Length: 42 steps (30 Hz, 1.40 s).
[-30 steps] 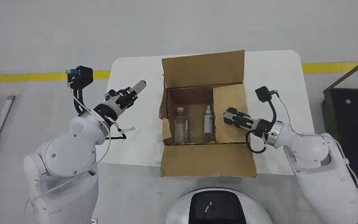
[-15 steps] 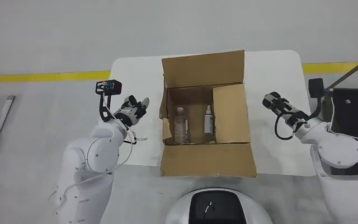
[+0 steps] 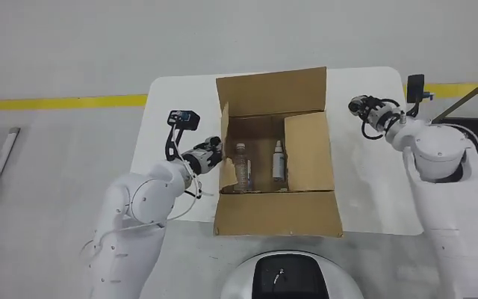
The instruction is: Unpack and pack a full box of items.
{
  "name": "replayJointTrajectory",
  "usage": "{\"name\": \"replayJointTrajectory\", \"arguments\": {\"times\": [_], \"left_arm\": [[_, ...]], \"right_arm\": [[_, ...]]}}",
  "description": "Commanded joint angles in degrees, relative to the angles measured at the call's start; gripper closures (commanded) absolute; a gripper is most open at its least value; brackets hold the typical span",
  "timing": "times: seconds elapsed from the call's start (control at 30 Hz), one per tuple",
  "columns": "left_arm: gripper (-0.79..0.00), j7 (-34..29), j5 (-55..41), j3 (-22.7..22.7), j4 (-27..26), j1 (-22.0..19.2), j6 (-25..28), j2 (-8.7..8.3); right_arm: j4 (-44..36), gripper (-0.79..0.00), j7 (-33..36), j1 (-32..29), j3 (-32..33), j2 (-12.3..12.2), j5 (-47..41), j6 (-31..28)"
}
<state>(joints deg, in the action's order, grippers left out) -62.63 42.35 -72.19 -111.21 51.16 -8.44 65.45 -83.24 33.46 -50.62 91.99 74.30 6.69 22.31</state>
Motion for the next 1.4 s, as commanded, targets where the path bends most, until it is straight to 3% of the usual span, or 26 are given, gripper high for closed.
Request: {"name": "replayJointTrajectory", "arguments": {"times": [0.0,0.2,0.37,0.57,0.83,0.93,0.97,1.0,1.17,1.37], "left_arm": [[0.000,0.01,-1.10,1.03,0.16,-0.73,0.69,0.14],[0.000,-1.18,-3.83,3.96,1.68,-2.68,1.47,0.54],[0.000,-2.11,-4.88,5.83,3.71,-3.69,0.81,0.79],[0.000,-3.01,-3.96,6.66,4.76,-4.15,1.53,0.70],[-0.006,-4.95,-2.17,7.54,6.27,-4.40,3.20,0.46],[-0.246,-4.91,-0.78,7.56,6.86,-4.34,2.65,0.36],[-0.723,-4.59,-0.38,7.43,6.80,-4.36,2.25,0.34],[-0.785,-4.27,-0.09,7.23,6.60,-4.35,1.89,0.32],[-0.785,-3.79,-0.92,3.34,2.76,-3.12,-1.16,-0.11],[-0.785,-4.21,-2.00,-5.11,-3.98,1.66,-2.69,-1.27]], "right_arm": [[4.63,0.000,1.39,4.14,-1.22,0.03,-0.91,-0.58],[10.86,0.000,6.95,11.05,-6.00,0.01,-0.21,-4.02],[12.93,0.000,11.18,12.72,-7.21,-0.28,-1.47,-9.53],[10.28,0.000,14.35,10.21,-6.16,-1.01,-3.29,-13.31],[0.99,0.000,19.21,4.38,-4.81,-2.25,-3.52,-14.95],[-2.19,0.000,20.07,2.33,-4.98,-2.59,-3.09,-14.62],[-3.13,0.000,19.98,1.67,-5.05,-2.70,-2.70,-14.63],[-3.99,0.000,19.33,0.97,-5.03,-2.78,-2.39,-14.51],[-8.26,0.000,17.86,-2.91,-6.25,-3.06,-1.16,-14.50],[-9.00,0.000,17.00,-5.95,-8.75,-2.99,-3.86,-16.54]]}}
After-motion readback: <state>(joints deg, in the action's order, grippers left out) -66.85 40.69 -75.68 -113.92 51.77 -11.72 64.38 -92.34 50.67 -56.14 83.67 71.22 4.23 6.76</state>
